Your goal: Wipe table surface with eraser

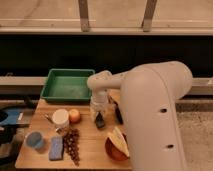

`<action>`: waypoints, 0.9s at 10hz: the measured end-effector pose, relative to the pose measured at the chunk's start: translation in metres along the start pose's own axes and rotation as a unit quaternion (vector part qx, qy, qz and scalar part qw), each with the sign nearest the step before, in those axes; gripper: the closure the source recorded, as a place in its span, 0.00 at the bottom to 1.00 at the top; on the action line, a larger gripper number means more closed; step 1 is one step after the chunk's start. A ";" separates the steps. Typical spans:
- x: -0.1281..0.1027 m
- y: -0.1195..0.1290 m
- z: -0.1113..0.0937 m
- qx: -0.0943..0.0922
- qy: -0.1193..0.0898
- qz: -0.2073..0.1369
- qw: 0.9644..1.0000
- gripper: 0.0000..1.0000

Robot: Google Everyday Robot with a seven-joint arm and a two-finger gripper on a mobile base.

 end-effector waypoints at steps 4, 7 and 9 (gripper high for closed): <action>-0.017 0.069 0.002 0.000 -0.005 -0.067 0.998 1.00; -0.001 0.073 0.003 -0.003 -0.002 -0.053 0.999 1.00; 0.028 0.057 0.005 -0.004 0.001 -0.028 1.000 1.00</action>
